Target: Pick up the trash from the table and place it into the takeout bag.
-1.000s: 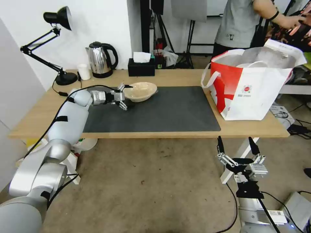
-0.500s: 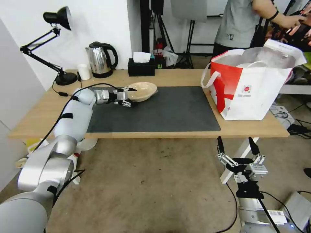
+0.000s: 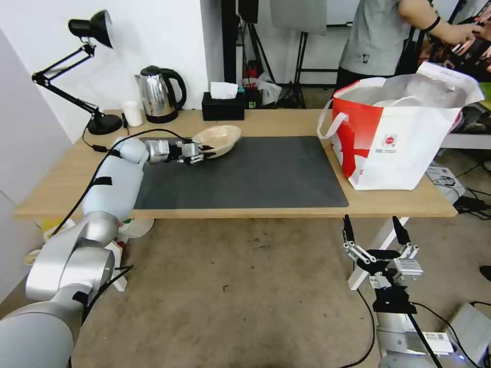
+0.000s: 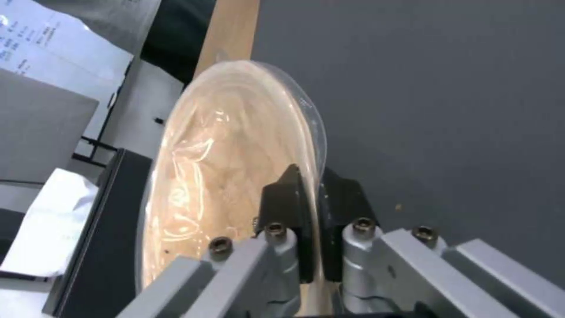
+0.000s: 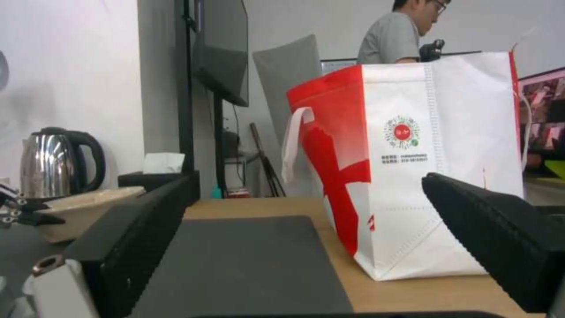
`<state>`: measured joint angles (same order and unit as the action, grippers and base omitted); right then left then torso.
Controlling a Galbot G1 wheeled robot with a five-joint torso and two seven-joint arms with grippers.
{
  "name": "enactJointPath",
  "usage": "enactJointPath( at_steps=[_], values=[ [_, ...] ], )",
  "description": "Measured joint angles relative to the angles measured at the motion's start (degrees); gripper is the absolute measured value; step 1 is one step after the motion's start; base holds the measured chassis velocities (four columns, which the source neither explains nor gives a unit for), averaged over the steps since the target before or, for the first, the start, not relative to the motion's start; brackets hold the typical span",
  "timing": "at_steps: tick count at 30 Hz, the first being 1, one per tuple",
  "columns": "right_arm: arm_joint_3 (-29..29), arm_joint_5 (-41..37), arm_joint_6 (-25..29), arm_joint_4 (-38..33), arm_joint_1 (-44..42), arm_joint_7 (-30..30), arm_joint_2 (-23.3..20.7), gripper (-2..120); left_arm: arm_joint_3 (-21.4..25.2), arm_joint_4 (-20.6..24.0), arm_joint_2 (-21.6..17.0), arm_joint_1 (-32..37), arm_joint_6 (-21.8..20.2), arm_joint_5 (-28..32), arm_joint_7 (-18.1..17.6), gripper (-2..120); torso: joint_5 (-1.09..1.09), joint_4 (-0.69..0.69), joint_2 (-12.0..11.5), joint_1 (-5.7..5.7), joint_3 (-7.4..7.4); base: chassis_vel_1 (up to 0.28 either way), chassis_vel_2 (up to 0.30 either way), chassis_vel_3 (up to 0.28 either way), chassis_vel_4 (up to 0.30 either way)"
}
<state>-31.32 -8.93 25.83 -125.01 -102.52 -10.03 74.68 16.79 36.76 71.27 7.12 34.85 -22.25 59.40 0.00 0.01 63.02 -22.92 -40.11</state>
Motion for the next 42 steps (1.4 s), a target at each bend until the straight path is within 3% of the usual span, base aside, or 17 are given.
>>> enactJointPath(
  at_steps=[13, 17, 20, 21, 23, 28, 42],
  values=[
    [0.0, 0.0, 0.0, 0.0, 0.0, 0.0, 0.0, 100, 0.41, 1.8, -0.23, -0.18, -1.41, 1.62, 3.84, 1, 0.0, -0.01, 0.0, 0.0, 0.01, 0.0, 0.0, 0.0, 0.0],
    [0.0, 0.0, 0.0, 0.0, 0.0, 0.0, 0.0, 100, 0.1, 4.67, -0.62, 0.6, -1.66, 4.01, 5.56, 1, 0.0, -0.01, 0.0, 0.0, 0.01, 0.0, 0.0, 0.0, 0.0],
    [0.0, 0.0, 0.0, 0.0, 0.0, 0.0, 0.0, 100, -1.33, 9.72, -1.6, 1.85, -3.36, 10.36, 8.12, 1, 0.0, 0.0, 0.0, 0.01, 0.01, 0.0, 0.0, 0.0, 0.0],
    [0.0, 0.0, 0.0, 0.0, 0.0, 0.0, 0.0, 100, -1.33, 9.72, -1.6, 1.85, -3.36, 10.36, 8.12, 1, 0.0, 0.0, 0.0, 0.01, 0.01, 0.0, 0.0, 0.0, 0.0],
    [0.0, 0.0, 0.0, 0.0, 0.0, 0.0, 0.0, 100, -2.53, 13.85, -2.48, 2.82, -5.03, 15.41, 9.38, 1, 0.01, -0.01, 0.0, 0.01, 0.01, 0.0, 0.0, 0.0, 0.0],
    [0.0, 0.0, 0.0, 0.0, 0.0, 0.0, 0.0, 100, -3.61, 20.84, -3.69, 4.57, -7.29, 21.46, 10.76, 1, 0.01, -0.01, 0.0, 0.01, 0.01, 0.0, 0.0, 0.0, 0.0],
    [0.0, 0.0, 0.0, 0.0, 0.0, 0.0, 0.0, 100, -5.87, 30.68, -5.42, 9.42, -13.57, 34.48, 11.16, 1, 0.0, -0.01, 0.0, 0.0, 0.0, 0.0, 0.0, 0.0, 0.0]
  ],
)
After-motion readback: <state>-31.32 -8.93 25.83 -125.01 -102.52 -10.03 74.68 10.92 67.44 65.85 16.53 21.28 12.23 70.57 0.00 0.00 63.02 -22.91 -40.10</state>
